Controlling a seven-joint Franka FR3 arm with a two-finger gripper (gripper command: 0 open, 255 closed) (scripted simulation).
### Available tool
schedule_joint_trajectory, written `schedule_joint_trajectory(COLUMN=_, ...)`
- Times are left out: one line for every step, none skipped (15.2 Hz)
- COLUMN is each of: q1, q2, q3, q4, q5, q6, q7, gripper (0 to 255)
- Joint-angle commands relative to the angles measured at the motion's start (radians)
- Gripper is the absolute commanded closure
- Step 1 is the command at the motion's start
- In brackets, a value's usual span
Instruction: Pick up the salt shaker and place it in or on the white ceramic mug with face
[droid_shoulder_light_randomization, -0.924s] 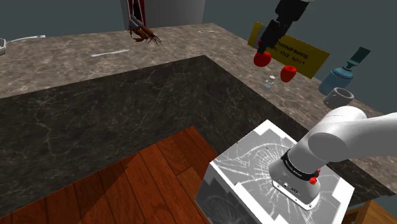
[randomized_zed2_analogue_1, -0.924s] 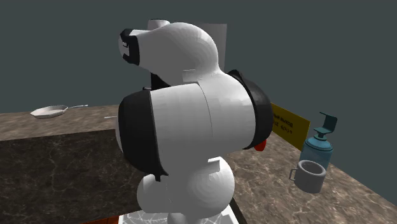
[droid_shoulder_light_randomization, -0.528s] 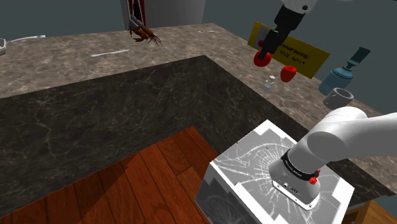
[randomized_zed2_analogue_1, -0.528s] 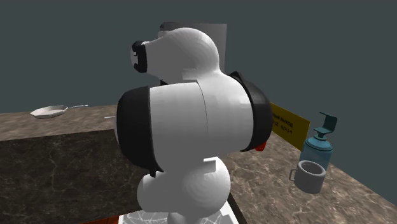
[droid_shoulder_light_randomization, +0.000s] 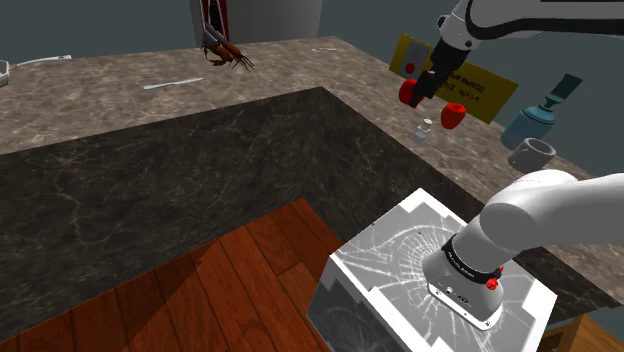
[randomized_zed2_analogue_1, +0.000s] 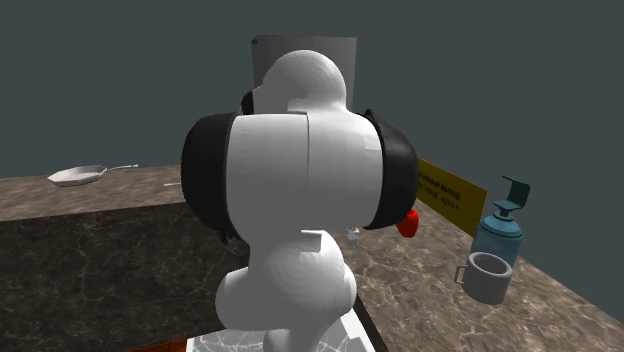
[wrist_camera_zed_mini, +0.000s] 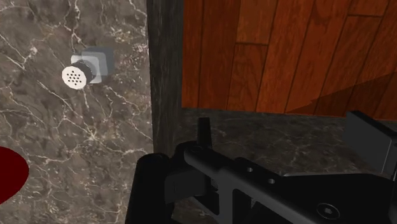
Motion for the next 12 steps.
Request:
schedule_joint_trajectory(q1=-0.023, q2=0.031, q3=-0.034, q4=-0.021, q5=-0.027, q6=0.055, q7=-0.027, gripper=0)
schedule_joint_trajectory(q1=-0.033, q2=0.048, q3=-0.049, q4=-0.029, q5=-0.039, q6=0.080, q7=-0.038, gripper=0)
schedule_joint_trajectory(q1=-0.043, q2=0.065, q3=-0.064, q4=-0.036, q5=-0.050, q6=0.106, q7=-0.049, gripper=0)
schedule_joint_trajectory(q1=-0.053, q2=0.084, q3=-0.079, q4=-0.041, q5=-0.061, q6=0.132, q7=-0.059, gripper=0)
schedule_joint_trajectory(q1=-0.063, q2=0.104, q3=-0.094, q4=-0.046, q5=-0.072, q6=0.158, q7=-0.070, gripper=0)
schedule_joint_trajectory(q1=-0.072, q2=0.126, q3=-0.110, q4=-0.049, q5=-0.082, q6=0.184, q7=-0.081, gripper=0)
schedule_joint_trajectory(q1=-0.081, q2=0.148, q3=-0.125, q4=-0.051, q5=-0.092, q6=0.210, q7=-0.091, gripper=0)
schedule_joint_trajectory(q1=-0.090, q2=0.172, q3=-0.141, q4=-0.052, q5=-0.101, q6=0.237, q7=-0.102, gripper=0)
schedule_joint_trajectory(q1=-0.098, q2=0.196, q3=-0.157, q4=-0.052, q5=-0.109, q6=0.263, q7=-0.113, gripper=0)
schedule_joint_trajectory(q1=-0.106, q2=0.222, q3=-0.172, q4=-0.051, q5=-0.117, q6=0.290, q7=-0.124, gripper=0)
schedule_joint_trajectory(q1=-0.113, q2=0.249, q3=-0.188, q4=-0.048, q5=-0.123, q6=0.316, q7=-0.135, gripper=0)
schedule_joint_trajectory(q1=-0.120, q2=0.276, q3=-0.205, q4=-0.045, q5=-0.129, q6=0.343, q7=-0.146, gripper=0)
